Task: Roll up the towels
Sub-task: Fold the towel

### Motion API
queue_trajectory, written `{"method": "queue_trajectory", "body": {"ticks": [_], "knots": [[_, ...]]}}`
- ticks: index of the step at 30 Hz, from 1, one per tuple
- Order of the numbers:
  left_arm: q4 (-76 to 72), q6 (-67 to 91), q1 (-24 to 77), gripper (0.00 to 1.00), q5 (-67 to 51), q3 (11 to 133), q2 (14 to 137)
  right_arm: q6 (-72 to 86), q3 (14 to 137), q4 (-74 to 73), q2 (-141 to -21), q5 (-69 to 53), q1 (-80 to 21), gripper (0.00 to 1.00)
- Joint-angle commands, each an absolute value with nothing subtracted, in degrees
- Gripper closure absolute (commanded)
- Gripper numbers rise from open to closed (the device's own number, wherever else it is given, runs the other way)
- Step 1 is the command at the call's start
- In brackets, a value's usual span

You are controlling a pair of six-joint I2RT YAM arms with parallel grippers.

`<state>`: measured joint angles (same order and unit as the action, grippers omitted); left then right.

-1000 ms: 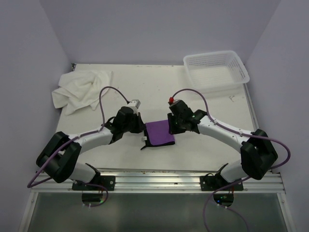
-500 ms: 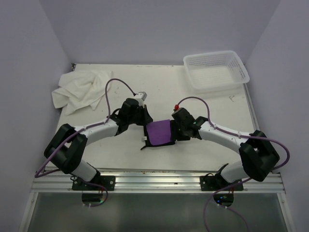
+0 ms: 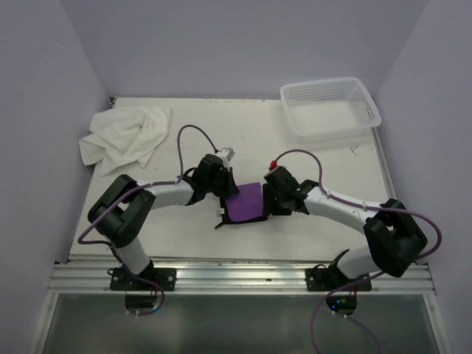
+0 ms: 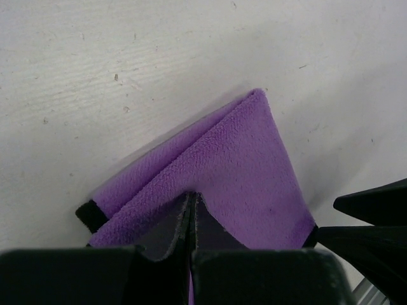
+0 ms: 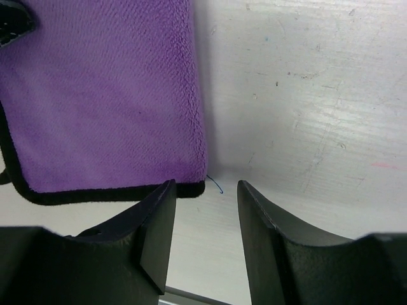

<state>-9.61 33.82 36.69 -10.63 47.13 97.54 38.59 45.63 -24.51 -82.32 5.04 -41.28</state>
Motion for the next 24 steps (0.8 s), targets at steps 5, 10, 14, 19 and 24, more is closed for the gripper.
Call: {"method": "queue_trajectory", "body": {"ticks": [5,10,14,19,24], "knots": [[-13.5,31.8,36.8,1.0,-8.9,47.0,101.1,38.6,47.9,-23.6,-81.4,6.3,-40.9,0.55],[-13.9,31.5,36.8,1.0,-9.0,46.6,100.6,37.4,51.6,-25.3,-81.5,7.3,-40.9,0.63],[-13.0,31.2,36.8,1.0,-8.9,47.0,98.9,36.5,55.8,-25.8,-82.4,7.0,-41.0,0.69],[-10.6,30.9,36.8,1.0,-7.9,47.6,95.1,35.9,62.0,-24.2,-87.9,7.0,-41.0,0.77],[-7.3,29.4,36.6,1.0,-4.8,48.0,91.4,36.1,67.7,-22.0,-95.0,3.8,-41.0,1.0]]}}
